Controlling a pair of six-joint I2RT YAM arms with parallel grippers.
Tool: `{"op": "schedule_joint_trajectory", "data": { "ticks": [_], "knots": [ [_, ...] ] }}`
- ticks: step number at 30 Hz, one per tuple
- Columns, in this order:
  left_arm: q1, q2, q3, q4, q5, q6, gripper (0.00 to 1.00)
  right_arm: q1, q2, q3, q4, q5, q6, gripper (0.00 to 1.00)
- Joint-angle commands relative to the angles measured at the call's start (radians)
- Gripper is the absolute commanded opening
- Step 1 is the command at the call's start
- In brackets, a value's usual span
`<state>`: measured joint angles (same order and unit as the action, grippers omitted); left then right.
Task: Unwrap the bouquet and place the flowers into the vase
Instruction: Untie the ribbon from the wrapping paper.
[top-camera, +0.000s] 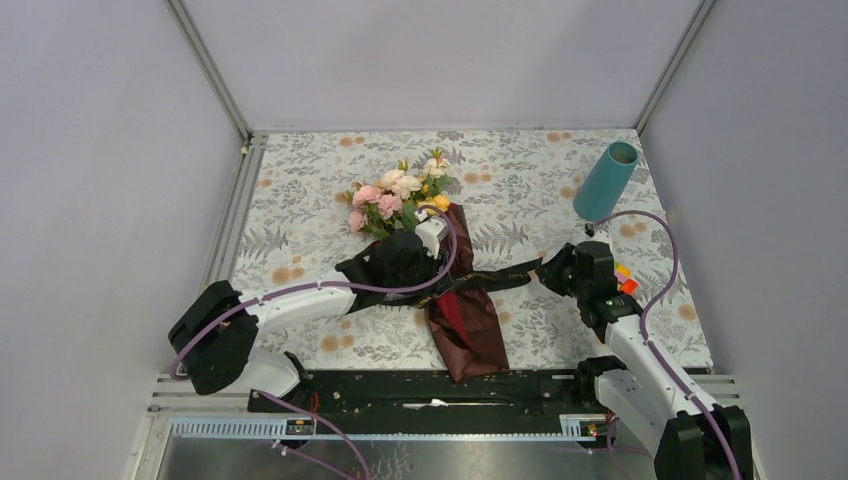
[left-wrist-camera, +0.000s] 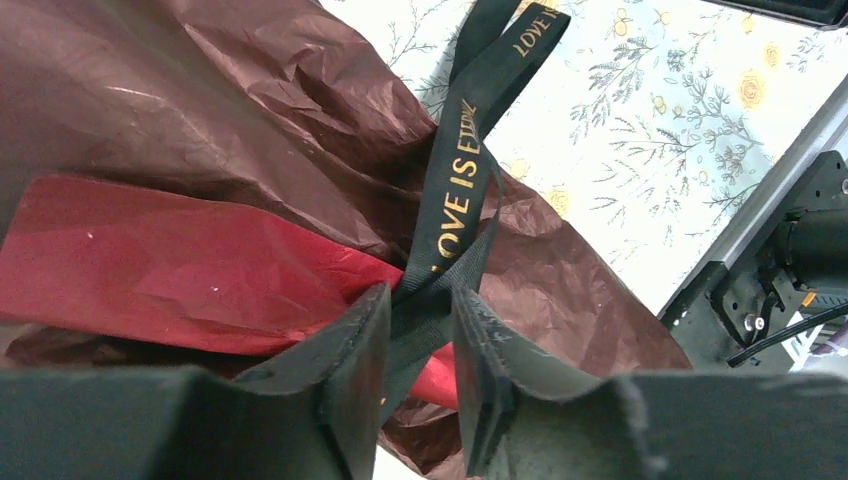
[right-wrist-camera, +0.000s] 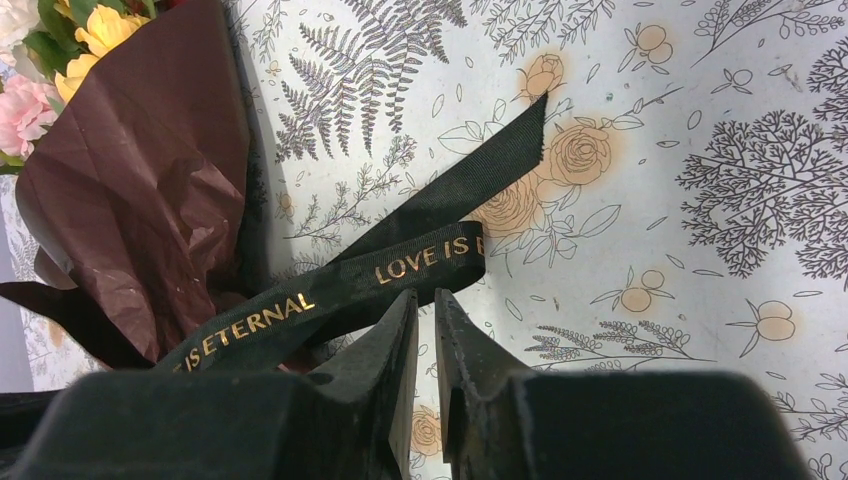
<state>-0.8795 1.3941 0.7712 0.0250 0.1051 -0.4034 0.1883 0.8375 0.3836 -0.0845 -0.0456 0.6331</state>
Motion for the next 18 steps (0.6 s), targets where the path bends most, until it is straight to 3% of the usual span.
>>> {"op": "schedule_joint_trajectory", "data": {
  "ticks": [1,5,9,13,14,18],
  "knots": [
    [-0.008,0.001,0.002,0.046,-0.022,0.000,0.28,-0.004,0.007,0.009,0.019,-0.005,-0.014,0.18],
    [-0.011,-0.003,0.000,0.043,-0.035,-0.001,0.23,-0.004,0.012,0.007,0.023,-0.007,-0.012,0.18],
    [-0.023,0.014,0.008,0.025,-0.060,-0.002,0.34,-0.004,0.013,0.004,0.025,-0.009,-0.009,0.18],
    [-0.041,0.035,0.013,0.022,-0.074,-0.002,0.36,-0.003,0.008,-0.005,0.026,-0.005,-0.010,0.18],
    [-0.046,0.039,0.016,0.019,-0.077,-0.003,0.35,-0.004,0.009,-0.007,0.030,-0.004,-0.010,0.19],
    [-0.060,0.028,0.009,0.015,-0.102,-0.020,0.09,-0.004,0.024,-0.016,0.046,-0.010,-0.008,0.19]
  ]
}}
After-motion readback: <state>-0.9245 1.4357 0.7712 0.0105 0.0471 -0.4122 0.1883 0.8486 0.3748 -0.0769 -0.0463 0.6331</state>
